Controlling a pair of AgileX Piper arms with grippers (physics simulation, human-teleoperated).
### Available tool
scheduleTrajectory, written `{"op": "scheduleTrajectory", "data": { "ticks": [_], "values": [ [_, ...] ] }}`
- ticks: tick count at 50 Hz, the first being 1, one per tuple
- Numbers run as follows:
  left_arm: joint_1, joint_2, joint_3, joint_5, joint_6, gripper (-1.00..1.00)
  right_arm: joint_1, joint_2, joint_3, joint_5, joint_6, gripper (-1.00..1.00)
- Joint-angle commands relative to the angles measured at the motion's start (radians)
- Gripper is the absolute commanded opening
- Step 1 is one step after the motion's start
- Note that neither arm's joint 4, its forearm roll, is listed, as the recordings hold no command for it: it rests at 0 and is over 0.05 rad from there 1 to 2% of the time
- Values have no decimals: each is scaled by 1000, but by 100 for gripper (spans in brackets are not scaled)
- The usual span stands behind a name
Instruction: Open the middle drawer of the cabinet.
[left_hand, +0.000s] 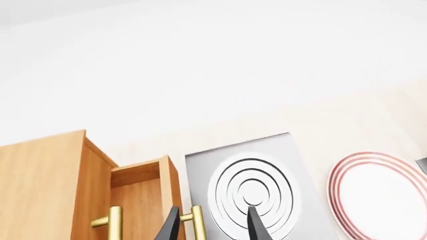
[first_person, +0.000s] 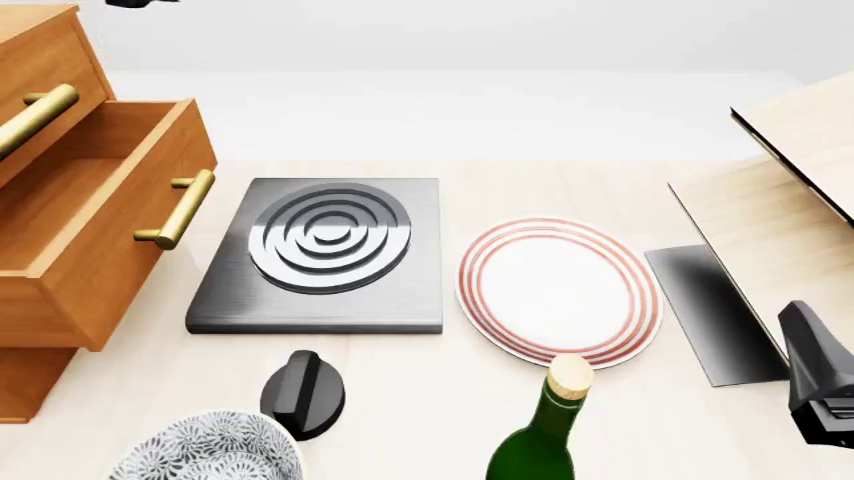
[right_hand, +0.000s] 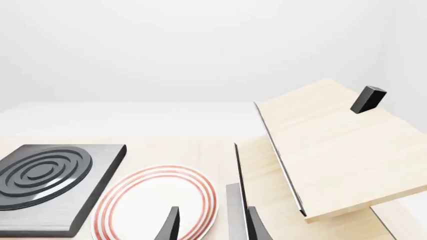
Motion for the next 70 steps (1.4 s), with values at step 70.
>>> {"op": "scheduleTrajectory", "data": {
  "ticks": [70],
  "values": [
    [131, 425, -262, -9, -55, 100, 0, 0, 0, 0, 0, 100]
  ]
}}
